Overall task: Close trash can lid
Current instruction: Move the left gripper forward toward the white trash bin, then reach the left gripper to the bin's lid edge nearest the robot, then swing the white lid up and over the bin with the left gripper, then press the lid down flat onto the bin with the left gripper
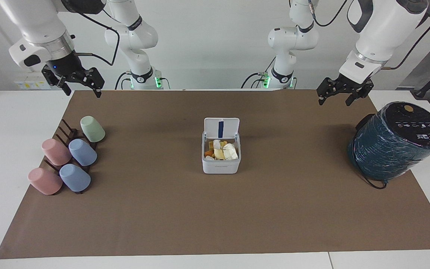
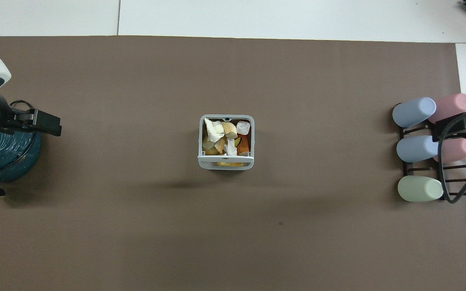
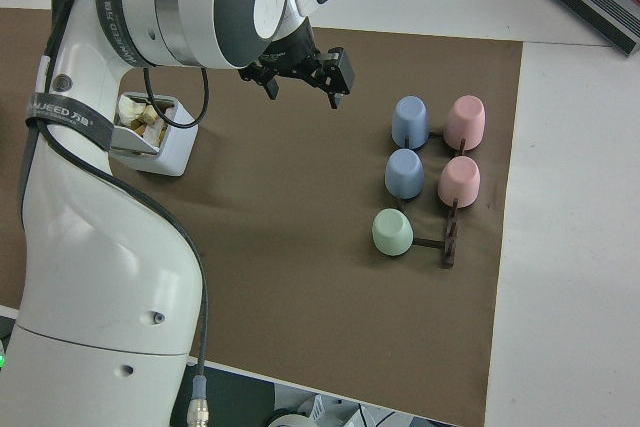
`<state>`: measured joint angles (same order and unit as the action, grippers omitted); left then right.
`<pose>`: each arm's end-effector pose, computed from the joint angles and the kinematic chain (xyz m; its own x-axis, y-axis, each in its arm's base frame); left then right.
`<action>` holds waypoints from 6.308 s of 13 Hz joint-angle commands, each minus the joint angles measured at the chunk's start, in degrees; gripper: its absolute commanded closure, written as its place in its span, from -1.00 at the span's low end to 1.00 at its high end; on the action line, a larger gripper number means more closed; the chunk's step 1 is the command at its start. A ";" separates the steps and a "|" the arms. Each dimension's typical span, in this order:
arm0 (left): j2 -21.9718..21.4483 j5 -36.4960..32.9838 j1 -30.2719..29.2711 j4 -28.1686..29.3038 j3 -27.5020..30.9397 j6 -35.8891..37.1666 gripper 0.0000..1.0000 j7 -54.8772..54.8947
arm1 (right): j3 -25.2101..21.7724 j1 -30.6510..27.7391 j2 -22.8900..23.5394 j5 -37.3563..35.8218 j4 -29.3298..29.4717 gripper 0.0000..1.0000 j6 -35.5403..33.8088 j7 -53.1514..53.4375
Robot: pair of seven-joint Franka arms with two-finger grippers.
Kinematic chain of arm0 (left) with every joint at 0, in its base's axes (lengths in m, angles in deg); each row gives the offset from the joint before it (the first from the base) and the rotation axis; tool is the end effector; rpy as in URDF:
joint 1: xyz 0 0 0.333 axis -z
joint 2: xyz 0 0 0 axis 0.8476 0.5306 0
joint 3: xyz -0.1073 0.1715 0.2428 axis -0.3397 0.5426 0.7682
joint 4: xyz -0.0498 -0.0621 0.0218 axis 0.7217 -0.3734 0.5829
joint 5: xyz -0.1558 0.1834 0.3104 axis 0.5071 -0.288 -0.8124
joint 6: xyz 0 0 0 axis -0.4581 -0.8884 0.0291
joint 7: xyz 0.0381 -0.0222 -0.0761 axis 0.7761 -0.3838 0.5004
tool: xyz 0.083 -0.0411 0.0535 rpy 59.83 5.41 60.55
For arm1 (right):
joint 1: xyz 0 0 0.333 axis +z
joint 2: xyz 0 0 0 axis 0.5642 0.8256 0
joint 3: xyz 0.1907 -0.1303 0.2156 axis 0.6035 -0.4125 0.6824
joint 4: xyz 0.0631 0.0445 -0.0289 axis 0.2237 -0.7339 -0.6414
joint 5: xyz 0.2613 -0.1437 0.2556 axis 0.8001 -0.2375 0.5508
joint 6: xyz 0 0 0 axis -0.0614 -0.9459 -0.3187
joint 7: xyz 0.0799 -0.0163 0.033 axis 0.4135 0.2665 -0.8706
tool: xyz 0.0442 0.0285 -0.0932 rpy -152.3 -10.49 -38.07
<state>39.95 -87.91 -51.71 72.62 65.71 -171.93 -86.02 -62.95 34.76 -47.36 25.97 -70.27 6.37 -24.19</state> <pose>0.5470 -0.0604 0.6168 0.9936 -0.1010 -0.0515 -0.1002 -0.9948 0.0180 0.5417 -0.0151 0.6424 0.9951 -0.0888 -0.0444 -0.0874 -0.9956 0.0340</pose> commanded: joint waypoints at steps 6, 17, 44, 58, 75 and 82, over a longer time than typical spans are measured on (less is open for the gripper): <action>0.38 0.52 3.42 -1.39 -0.05 1.31 -1.00 -9.65 | -0.14 -0.06 -0.84 0.66 -0.79 -1.00 -0.29 -0.54; -6.65 4.40 9.67 11.70 -5.68 -11.25 -0.26 -37.00 | -0.14 -0.06 -0.84 0.66 -0.70 -1.00 -0.29 -0.54; -5.87 16.00 24.78 29.29 -5.77 -43.59 1.00 -70.05 | -0.14 -0.06 -0.84 0.66 -0.70 -1.00 -0.29 -0.54; 5.21 18.55 23.56 24.72 -5.50 -59.42 1.00 -71.29 | -0.05 -0.06 -0.84 0.66 -0.79 -1.00 -0.29 -0.54; 20.50 17.76 24.61 19.35 -5.50 -72.52 1.00 -70.93 | -0.14 -0.06 -0.84 0.66 -0.79 -1.00 -0.29 -0.54; 19.20 17.76 24.00 18.04 -5.50 -67.27 0.79 -71.20 | -0.05 -0.06 -0.84 0.66 -0.70 -1.00 -0.29 -0.54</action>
<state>57.32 -70.19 -27.73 92.43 60.10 -242.68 -157.27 -62.95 34.76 -47.36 25.97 -70.27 6.37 -24.19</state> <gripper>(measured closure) 0.916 0.000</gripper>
